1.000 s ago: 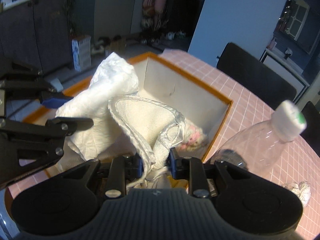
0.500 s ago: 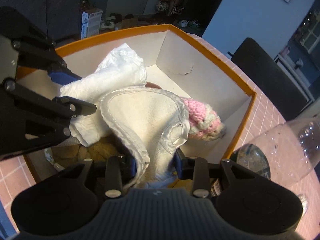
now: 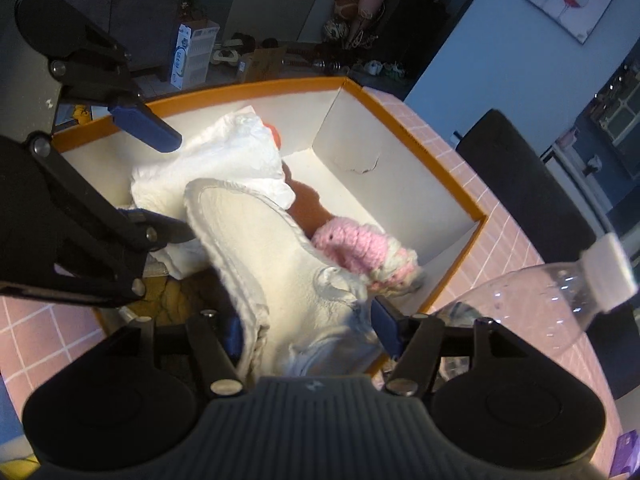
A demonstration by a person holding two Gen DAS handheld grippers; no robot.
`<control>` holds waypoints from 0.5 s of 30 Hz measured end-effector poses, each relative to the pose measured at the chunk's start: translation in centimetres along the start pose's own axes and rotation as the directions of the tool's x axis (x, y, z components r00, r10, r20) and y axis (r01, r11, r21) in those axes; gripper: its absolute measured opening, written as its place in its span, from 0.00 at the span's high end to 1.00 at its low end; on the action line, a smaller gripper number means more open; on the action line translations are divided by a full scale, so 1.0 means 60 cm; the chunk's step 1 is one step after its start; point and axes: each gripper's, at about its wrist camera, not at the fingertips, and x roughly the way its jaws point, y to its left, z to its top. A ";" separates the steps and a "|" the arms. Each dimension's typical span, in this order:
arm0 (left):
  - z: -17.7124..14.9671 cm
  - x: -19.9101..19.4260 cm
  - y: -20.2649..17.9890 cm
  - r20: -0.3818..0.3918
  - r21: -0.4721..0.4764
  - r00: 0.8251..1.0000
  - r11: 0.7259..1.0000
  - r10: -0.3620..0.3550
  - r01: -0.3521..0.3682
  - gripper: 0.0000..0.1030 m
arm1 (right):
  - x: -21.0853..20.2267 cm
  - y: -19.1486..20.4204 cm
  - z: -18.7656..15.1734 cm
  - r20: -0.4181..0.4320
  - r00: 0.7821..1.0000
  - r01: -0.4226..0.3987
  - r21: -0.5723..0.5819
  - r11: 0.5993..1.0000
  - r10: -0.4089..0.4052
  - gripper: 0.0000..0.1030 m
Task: Organize soft objects
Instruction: 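Open the left gripper to drop the cloth while the right gripper drops the pad into the box, then withdraw both open grippers from the box toward the snack bag and wrapped items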
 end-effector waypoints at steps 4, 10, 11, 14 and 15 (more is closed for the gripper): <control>0.004 -0.022 -0.012 0.027 0.036 1.000 0.999 0.010 -0.011 0.28 | -0.024 -0.002 -0.001 0.024 1.000 0.019 -0.009 1.000 -0.019 0.32; 0.008 -0.052 -0.014 0.075 0.045 0.996 0.998 0.045 -0.049 0.27 | -0.071 -0.007 -0.012 0.077 0.997 0.019 0.009 1.000 -0.020 0.32; 0.008 -0.058 -0.012 0.087 0.037 0.995 0.998 0.047 -0.050 0.27 | -0.083 -0.006 -0.018 0.088 0.996 0.009 0.016 1.000 -0.010 0.32; 0.007 -0.079 -0.007 0.145 0.007 0.988 0.999 0.053 -0.054 0.27 | -0.113 -0.009 -0.028 0.118 0.993 -0.030 0.039 0.999 0.025 0.32; 0.007 -0.088 -0.007 0.167 -0.003 0.984 0.998 0.054 -0.055 0.27 | -0.123 -0.010 -0.032 0.129 0.991 -0.036 0.046 0.998 0.030 0.31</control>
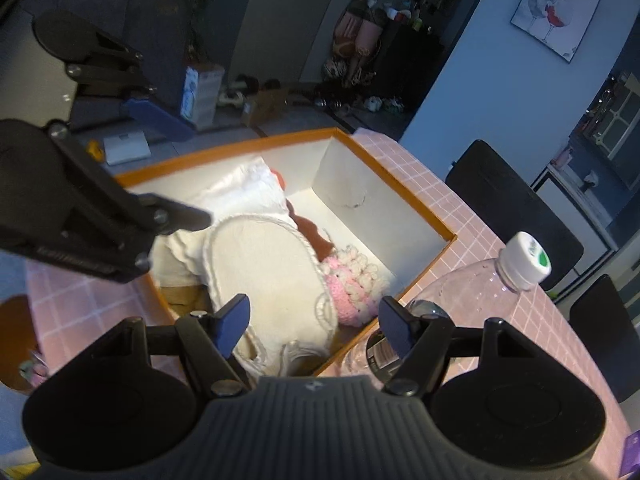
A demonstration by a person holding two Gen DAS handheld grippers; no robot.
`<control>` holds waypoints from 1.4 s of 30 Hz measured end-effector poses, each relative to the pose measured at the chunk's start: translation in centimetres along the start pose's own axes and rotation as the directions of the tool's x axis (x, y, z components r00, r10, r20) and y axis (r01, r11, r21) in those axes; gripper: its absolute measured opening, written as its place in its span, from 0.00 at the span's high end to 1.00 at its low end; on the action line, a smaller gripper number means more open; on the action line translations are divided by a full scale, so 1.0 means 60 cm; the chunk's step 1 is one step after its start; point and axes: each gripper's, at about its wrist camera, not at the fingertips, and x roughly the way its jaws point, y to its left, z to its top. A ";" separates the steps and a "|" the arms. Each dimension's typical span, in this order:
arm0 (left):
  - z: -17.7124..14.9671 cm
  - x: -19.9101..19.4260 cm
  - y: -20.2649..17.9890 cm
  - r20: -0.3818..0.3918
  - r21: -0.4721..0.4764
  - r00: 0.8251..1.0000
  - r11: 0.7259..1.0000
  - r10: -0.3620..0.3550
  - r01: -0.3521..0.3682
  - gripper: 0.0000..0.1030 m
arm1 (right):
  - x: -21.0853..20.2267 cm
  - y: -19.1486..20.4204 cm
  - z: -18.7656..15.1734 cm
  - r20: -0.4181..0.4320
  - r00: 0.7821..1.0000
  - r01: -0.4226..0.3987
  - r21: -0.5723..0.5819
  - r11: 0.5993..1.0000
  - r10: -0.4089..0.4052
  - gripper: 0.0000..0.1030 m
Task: Organize soft objects
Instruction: 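Withdraw both open grippers from the box toward the snack bag and wrapped items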
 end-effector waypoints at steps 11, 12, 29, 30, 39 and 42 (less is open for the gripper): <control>0.008 -0.068 -0.060 0.200 -0.032 0.980 0.999 -0.004 0.010 0.27 | -0.090 -0.026 -0.085 0.072 0.997 0.008 0.111 0.994 -0.016 0.28; 0.010 -0.072 -0.067 0.217 -0.031 0.976 0.999 -0.011 0.019 0.27 | -0.095 -0.030 -0.096 0.067 0.998 0.001 0.125 0.992 -0.010 0.28; 0.030 -0.065 -0.242 0.334 -0.018 0.900 0.952 -0.281 0.305 0.27 | -0.137 -0.160 -0.299 -0.100 0.992 0.112 0.339 0.934 -0.082 0.24; 0.033 -0.057 -0.252 0.329 -0.016 0.899 0.950 -0.290 0.312 0.27 | -0.139 -0.169 -0.311 -0.112 0.990 0.122 0.351 0.928 -0.088 0.24; 0.062 0.018 -0.347 0.244 0.022 0.900 0.930 -0.360 0.366 0.27 | -0.142 -0.255 -0.402 -0.208 0.971 0.203 0.429 0.880 -0.122 0.24; 0.072 0.049 -0.375 0.198 0.040 0.901 0.921 -0.387 0.387 0.27 | -0.126 -0.287 -0.428 -0.235 0.966 0.208 0.448 0.870 -0.110 0.24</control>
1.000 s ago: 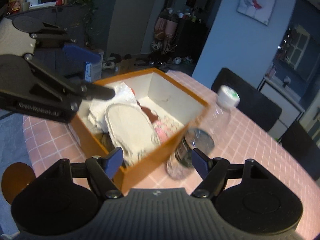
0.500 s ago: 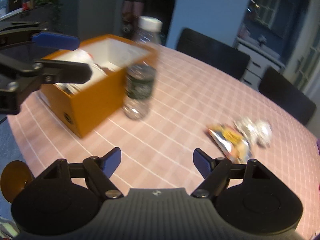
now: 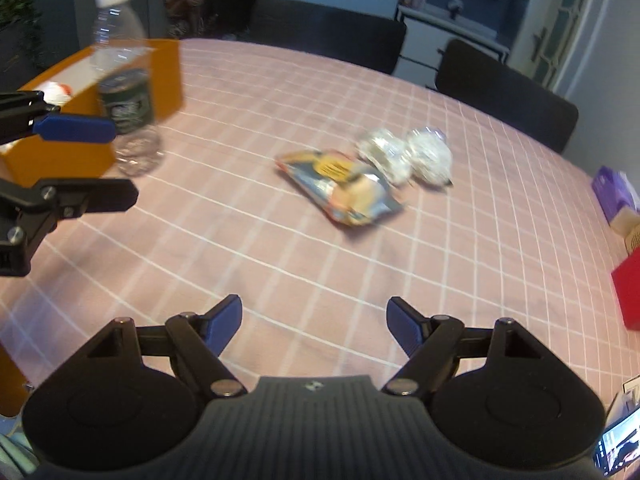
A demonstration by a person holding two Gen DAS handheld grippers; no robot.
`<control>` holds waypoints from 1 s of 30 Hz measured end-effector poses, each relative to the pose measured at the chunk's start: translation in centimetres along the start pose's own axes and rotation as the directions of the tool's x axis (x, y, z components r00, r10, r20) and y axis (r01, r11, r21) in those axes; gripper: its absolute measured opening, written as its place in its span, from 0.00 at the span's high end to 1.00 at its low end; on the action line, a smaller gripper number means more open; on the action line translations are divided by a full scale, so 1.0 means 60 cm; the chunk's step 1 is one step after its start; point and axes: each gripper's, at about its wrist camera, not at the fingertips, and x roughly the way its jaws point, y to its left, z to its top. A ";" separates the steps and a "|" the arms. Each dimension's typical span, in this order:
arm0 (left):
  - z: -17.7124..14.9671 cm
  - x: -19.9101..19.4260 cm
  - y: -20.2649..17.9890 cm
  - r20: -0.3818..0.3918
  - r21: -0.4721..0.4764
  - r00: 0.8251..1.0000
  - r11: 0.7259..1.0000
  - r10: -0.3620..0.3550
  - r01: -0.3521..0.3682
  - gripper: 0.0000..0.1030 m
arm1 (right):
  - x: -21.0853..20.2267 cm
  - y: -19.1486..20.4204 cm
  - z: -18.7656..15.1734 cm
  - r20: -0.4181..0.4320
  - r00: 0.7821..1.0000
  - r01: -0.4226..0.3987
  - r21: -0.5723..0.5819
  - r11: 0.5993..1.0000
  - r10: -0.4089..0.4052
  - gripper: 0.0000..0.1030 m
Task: Organize soft objects
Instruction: 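Withdraw both open grippers from the box toward the snack bag and wrapped items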
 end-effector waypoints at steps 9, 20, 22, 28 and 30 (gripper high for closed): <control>0.021 0.117 -0.016 -0.067 0.011 0.998 1.000 -0.014 0.014 0.22 | 0.080 -0.079 0.021 -0.067 0.998 0.005 0.026 1.000 -0.004 0.24; 0.038 0.224 0.044 -0.158 -0.258 0.987 0.966 -0.016 -0.026 0.21 | 0.168 -0.152 0.093 -0.027 0.997 0.080 0.129 0.988 -0.077 0.44; 0.038 0.234 0.041 -0.168 -0.262 0.985 0.965 -0.030 -0.015 0.21 | 0.186 -0.173 0.107 -0.022 0.995 0.098 0.169 0.981 -0.095 0.45; 0.044 0.245 0.051 -0.171 -0.297 0.985 0.954 -0.013 -0.039 0.22 | 0.226 -0.208 0.137 -0.031 0.996 0.086 0.262 0.961 -0.081 0.47; 0.049 0.250 0.061 -0.177 -0.326 0.984 0.944 -0.014 -0.045 0.22 | 0.233 -0.211 0.143 -0.019 0.998 0.068 0.282 0.957 -0.065 0.47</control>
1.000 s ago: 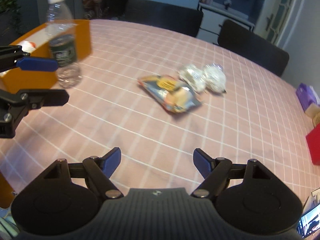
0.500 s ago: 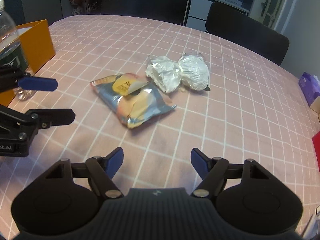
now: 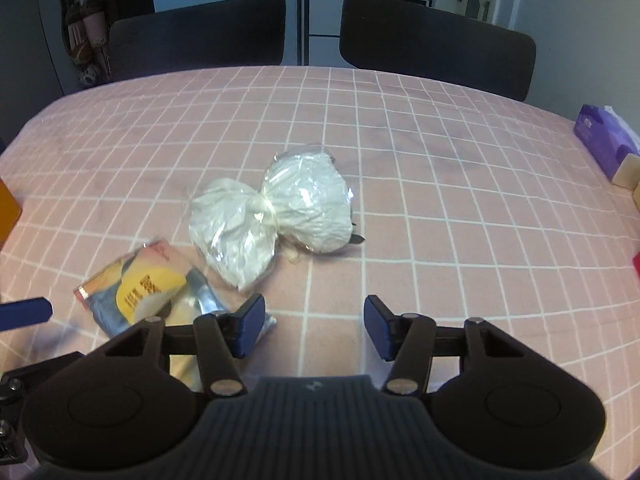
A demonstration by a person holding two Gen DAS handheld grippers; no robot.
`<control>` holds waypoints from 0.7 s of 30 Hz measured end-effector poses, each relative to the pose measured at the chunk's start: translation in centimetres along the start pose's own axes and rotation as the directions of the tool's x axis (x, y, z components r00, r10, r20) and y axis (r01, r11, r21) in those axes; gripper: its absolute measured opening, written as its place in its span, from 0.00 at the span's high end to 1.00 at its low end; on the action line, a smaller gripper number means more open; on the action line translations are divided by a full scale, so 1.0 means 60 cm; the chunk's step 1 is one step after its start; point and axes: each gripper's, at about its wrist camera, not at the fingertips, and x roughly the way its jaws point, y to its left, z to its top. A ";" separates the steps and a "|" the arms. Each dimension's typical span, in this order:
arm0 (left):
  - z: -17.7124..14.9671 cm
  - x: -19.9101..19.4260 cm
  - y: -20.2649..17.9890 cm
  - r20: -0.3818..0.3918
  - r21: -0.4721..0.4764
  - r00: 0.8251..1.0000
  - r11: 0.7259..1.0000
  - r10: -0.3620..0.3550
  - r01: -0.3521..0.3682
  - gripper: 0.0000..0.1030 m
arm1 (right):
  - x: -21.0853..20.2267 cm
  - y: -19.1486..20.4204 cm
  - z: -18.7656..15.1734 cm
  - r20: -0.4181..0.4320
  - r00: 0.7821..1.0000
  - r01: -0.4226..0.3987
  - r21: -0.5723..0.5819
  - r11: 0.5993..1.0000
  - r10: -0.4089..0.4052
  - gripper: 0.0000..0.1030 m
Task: Organize soft objects
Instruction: 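Withdraw both open grippers from the box toward the snack bag and wrapped items, then grasp the Deeyeo snack bag with the left gripper while the right gripper grasps the plastic-wrapped bundle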
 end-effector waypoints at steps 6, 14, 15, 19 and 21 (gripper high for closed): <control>0.009 0.017 0.014 -0.028 -0.093 0.999 0.995 -0.024 0.022 0.22 | 0.022 0.020 -0.006 -0.033 0.998 -0.048 -0.016 0.999 0.047 0.58; 0.022 0.036 0.024 -0.032 -0.182 0.999 0.983 0.001 -0.006 0.16 | 0.014 0.047 -0.035 -0.083 0.989 -0.129 -0.047 0.991 0.125 0.59; 0.024 0.040 0.026 -0.036 -0.199 0.999 0.980 0.003 -0.010 0.16 | 0.011 0.053 -0.039 -0.083 0.988 -0.134 -0.064 0.989 0.128 0.59; 0.027 0.057 0.035 -0.057 -0.262 0.998 0.965 0.016 -0.031 0.16 | 0.005 0.069 -0.047 -0.089 0.982 -0.176 -0.077 0.981 0.169 0.59; 0.027 0.065 0.034 -0.071 -0.268 0.997 0.963 0.021 -0.040 0.16 | 0.003 0.080 -0.049 -0.089 0.981 -0.181 -0.097 0.979 0.172 0.59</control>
